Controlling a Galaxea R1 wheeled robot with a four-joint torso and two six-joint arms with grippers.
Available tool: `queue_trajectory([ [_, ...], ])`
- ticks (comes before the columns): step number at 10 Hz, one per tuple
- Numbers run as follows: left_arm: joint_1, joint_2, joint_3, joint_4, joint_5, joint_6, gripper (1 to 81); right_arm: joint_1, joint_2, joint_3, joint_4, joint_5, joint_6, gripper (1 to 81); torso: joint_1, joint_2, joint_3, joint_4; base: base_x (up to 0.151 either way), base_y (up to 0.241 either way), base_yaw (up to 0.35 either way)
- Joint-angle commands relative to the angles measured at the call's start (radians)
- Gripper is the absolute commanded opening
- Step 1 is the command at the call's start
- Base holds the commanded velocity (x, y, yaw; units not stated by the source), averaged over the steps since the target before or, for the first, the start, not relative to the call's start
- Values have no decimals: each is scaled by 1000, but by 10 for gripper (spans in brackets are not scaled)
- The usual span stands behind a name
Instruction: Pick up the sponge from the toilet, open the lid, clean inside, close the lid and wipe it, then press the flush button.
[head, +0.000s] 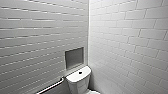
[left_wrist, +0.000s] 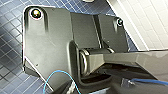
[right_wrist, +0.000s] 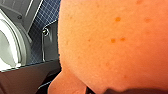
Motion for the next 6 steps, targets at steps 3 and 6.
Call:
queue_trajectory([
  [3, -44, -17, 16, -7, 46, 2, 811, 41, -16, 3, 3, -64, -6, 10, -1, -1, 0, 0, 91, 0, 0],
  [6, -42, -20, 19, -7, 46, 0, 811, 37, -14, -2, 3, -64, -6, 10, -1, -1, 0, 0, 91, 0, 0],
])
